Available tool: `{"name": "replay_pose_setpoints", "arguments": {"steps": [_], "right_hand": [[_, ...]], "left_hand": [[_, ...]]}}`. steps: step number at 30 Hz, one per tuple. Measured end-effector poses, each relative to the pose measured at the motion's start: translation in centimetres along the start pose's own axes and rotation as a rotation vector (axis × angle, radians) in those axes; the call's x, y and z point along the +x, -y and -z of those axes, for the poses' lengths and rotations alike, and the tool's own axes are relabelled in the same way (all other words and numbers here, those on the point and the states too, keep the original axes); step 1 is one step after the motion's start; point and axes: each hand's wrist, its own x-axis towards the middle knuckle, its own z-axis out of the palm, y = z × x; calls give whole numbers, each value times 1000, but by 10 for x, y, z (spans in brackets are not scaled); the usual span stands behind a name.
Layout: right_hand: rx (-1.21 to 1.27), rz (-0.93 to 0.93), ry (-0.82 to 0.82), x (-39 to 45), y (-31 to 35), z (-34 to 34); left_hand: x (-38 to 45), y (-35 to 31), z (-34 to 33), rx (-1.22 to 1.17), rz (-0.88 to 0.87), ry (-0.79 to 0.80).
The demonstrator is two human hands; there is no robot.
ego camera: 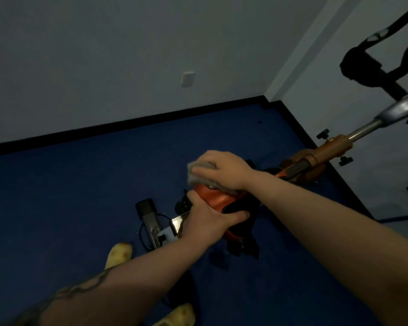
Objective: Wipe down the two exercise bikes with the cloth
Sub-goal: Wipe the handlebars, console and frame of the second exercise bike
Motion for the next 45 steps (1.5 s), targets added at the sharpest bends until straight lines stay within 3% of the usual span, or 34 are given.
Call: {"name": "replay_pose_setpoints", "arguments": {"steps": [2, 3, 6, 8, 13, 14, 16, 18, 22, 24, 27, 29, 34, 37, 40, 42, 45], "right_hand": [[79, -228, 46, 13, -5, 5], [60, -256, 84, 16, -2, 4], [-206, 20, 110, 12, 17, -7], [-253, 159, 118, 11, 20, -10], [99, -287, 61, 20, -4, 2], [67, -288, 3, 15, -6, -1], [-39, -121, -151, -7, -4, -13], [-136, -44, -203, -34, -19, -9], [-544, -445, -129, -67, -60, 18], [-558, -477, -217, -59, -43, 4], [-196, -336, -433, -49, -5, -30], [-121, -261, -397, -63, -17, -19], [-439, -547, -320, -63, -39, 6], [-209, -430, -475, -54, -5, -27], [-182, -332, -391, -74, -30, -17], [-238, -463, -369, -74, -58, 1], [-127, -775, -382, -60, -77, 14]], "left_hand": [[-3, 0, 0, -3, 2, -10], [-3, 1, 0, 6, 4, -14], [-3, 3, -1, 53, -23, -3], [-1, 3, -1, 63, -53, 23], [-4, 0, 4, 17, -16, 15], [-4, 1, 6, 43, -28, 15], [-3, 1, 12, 112, -72, 14], [2, 2, 22, 158, -183, 29], [13, -3, 48, 256, -312, 128], [20, -10, 54, 227, -346, 137], [34, -24, 53, -16, -303, 124], [43, -34, 52, -39, -322, 92], [67, -73, 40, 233, -509, 106], [80, -79, 29, 403, -537, 163], [84, -69, 25, 522, -490, 76], [86, -67, 24, 572, -510, 15], [89, -70, 25, 600, -515, 44]]}}
